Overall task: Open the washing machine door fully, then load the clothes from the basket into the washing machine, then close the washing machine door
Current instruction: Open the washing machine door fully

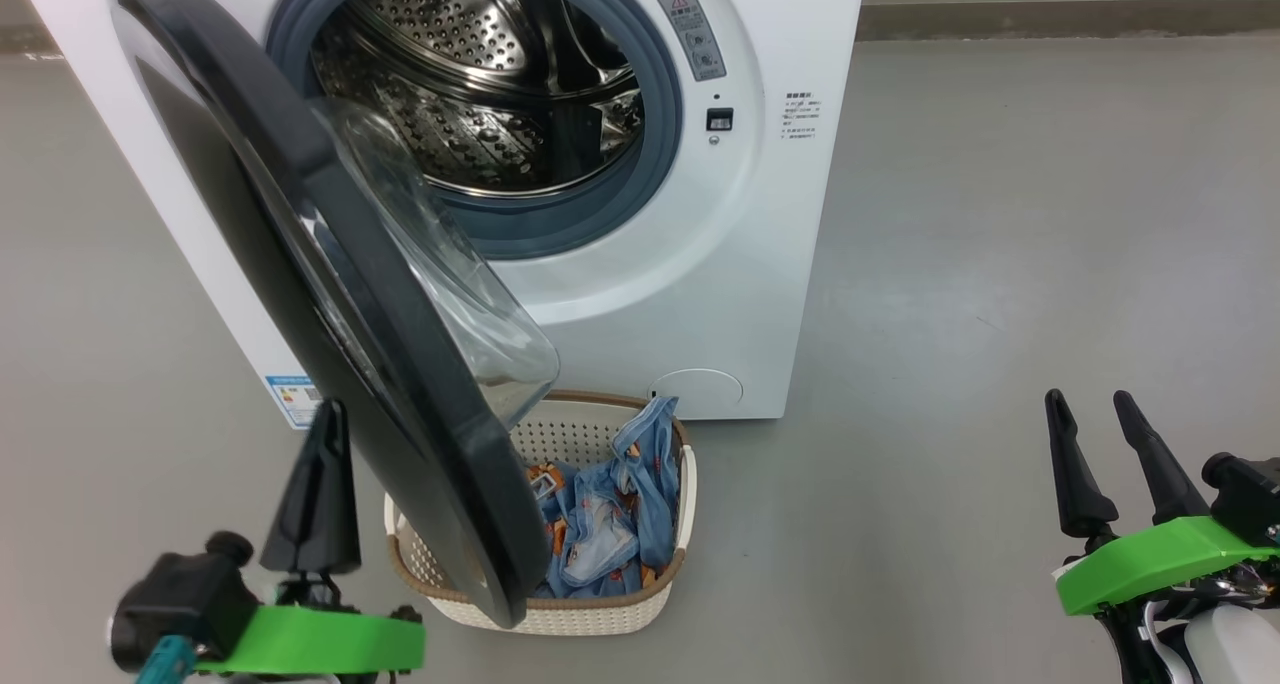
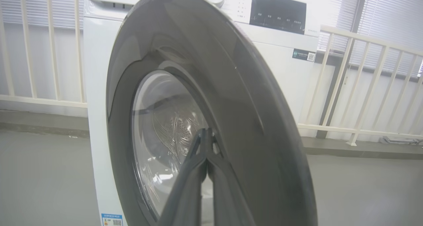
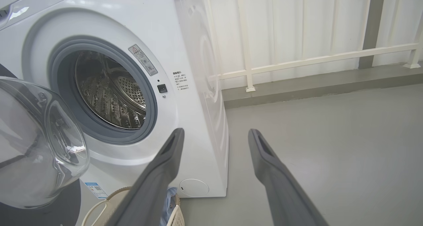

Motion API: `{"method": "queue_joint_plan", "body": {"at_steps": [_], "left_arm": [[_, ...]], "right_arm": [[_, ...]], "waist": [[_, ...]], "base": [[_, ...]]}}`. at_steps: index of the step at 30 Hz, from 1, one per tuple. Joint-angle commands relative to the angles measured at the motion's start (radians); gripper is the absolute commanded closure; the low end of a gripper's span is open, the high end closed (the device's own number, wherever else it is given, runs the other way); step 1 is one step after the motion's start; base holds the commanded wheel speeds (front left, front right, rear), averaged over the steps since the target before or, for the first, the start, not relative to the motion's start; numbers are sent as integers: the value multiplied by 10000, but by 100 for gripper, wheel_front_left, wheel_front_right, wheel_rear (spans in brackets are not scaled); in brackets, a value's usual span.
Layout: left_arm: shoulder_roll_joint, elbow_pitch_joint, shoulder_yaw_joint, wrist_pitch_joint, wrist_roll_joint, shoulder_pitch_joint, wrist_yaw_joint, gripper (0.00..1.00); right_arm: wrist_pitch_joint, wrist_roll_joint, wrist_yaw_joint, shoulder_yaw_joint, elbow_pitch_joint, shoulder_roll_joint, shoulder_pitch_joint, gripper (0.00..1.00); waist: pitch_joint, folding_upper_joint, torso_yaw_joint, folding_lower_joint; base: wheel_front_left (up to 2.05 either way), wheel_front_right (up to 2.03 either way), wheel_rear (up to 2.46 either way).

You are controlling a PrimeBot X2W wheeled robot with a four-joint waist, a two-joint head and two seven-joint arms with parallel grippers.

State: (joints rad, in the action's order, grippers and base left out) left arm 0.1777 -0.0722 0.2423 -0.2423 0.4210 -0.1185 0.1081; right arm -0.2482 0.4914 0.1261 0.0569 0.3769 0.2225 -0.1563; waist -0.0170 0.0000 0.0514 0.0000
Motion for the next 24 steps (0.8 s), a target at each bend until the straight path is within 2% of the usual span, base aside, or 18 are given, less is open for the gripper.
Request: {"method": "queue_joint_plan", "body": {"at_steps": [1, 7, 14, 19, 24], "left_arm": [[189, 827, -438, -115, -75, -473, 84, 100], [237, 2296, -298, -58, -266, -624, 107, 100], [116, 3579, 435, 537, -470, -915, 14, 100], [-120, 3588, 1037, 951, -403, -1040, -125, 100], [-238, 2865, 1489, 1507, -85, -726, -243, 100]], "right_arm": [[-129, -104, 46, 146, -226, 141, -245, 0], [-130, -75, 46, 195, -195, 126, -248, 0], [-132, -39, 46, 323, -158, 58, -292, 0], [-133, -13, 46, 427, -145, 20, -396, 0], [-134, -1, 46, 517, -176, 37, -555, 0]], "waist": [[-14, 0, 17, 0], [-49, 0, 22, 0], [-83, 0, -98, 0], [-56, 0, -326, 0], [55, 0, -591, 0]], "base": [[0, 0, 0], [0, 0, 0], [0, 0, 0], [0, 0, 0], [0, 0, 0]]}}
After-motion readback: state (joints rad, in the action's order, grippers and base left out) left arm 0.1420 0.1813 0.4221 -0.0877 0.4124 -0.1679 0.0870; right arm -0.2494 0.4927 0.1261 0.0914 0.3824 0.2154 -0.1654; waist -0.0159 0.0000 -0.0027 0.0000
